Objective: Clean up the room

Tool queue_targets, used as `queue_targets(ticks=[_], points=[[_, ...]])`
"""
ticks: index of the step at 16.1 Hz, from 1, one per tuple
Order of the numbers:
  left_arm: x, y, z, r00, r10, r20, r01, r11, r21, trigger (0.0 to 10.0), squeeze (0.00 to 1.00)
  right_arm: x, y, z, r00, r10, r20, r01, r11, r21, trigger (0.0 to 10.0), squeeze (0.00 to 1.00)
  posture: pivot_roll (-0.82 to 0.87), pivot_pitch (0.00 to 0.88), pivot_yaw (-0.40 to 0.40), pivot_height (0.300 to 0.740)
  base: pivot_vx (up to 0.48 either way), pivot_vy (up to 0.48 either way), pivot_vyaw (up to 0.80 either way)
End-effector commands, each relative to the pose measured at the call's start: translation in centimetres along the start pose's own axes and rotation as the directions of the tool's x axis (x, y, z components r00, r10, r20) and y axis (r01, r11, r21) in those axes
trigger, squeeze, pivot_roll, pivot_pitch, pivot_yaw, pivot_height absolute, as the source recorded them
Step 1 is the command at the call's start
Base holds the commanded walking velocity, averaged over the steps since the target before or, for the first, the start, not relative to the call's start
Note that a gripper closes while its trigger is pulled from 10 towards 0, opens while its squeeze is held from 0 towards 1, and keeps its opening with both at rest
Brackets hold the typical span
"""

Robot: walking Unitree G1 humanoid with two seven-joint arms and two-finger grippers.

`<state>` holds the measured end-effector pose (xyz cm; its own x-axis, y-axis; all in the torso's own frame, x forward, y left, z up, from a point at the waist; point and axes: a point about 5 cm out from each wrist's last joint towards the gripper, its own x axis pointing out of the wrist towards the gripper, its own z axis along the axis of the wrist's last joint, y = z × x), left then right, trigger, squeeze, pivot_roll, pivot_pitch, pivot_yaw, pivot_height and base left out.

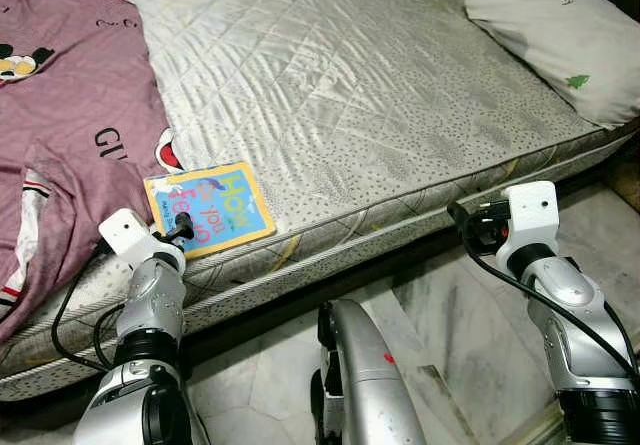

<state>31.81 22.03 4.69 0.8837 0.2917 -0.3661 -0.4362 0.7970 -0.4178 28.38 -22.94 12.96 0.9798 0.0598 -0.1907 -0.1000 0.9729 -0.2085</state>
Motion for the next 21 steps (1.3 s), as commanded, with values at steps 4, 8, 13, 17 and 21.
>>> queue_targets(ticks=[4,8,13,17,21], points=[[0.0,-0.1,-0.4,1.000,0.001,-0.013,-0.001,1.000,0.001,10.0,0.00,-0.2,-0.5,-0.1,1.000,-0.009,-0.011,0.009,1.000,-0.014,10.0,0.00,-0.32,0.136,-0.154,0.542,0.000,0.000,0.00],[0.0,-0.1,-0.4,1.000,0.001,-0.013,-0.001,1.000,0.001,10.0,0.00,-0.2,-0.5,-0.1,1.000,-0.009,-0.011,0.009,1.000,-0.014,10.0,0.00,-0.32,0.136,-0.154,0.542,0.000,0.000,0.00],[-0.5,-2.6,-5.2,0.881,-0.323,-0.345,0.298,0.946,-0.125,0.0,0.00,1.8,-0.2,2.4,0.997,-0.016,0.071,0.018,0.999,-0.030,10.0,0.00,-0.34,0.044,-0.140,0.542,0.000,0.000,0.00],[-0.6,-2.8,-5.5,0.871,-0.336,-0.360,0.317,0.942,-0.112,0.0,0.00,1.7,0.0,2.1,0.997,-0.022,0.067,0.023,0.999,-0.022,10.0,0.00,-0.34,0.045,-0.127,0.542,0.000,0.000,0.00],[-0.6,-2.7,-5.4,0.856,-0.361,-0.369,0.344,0.932,-0.113,0.0,0.00,2.0,0.1,2.1,0.997,-0.030,0.073,0.031,0.999,-0.017,10.0,0.00,-0.33,0.047,-0.122,0.542,0.000,0.000,0.00]])
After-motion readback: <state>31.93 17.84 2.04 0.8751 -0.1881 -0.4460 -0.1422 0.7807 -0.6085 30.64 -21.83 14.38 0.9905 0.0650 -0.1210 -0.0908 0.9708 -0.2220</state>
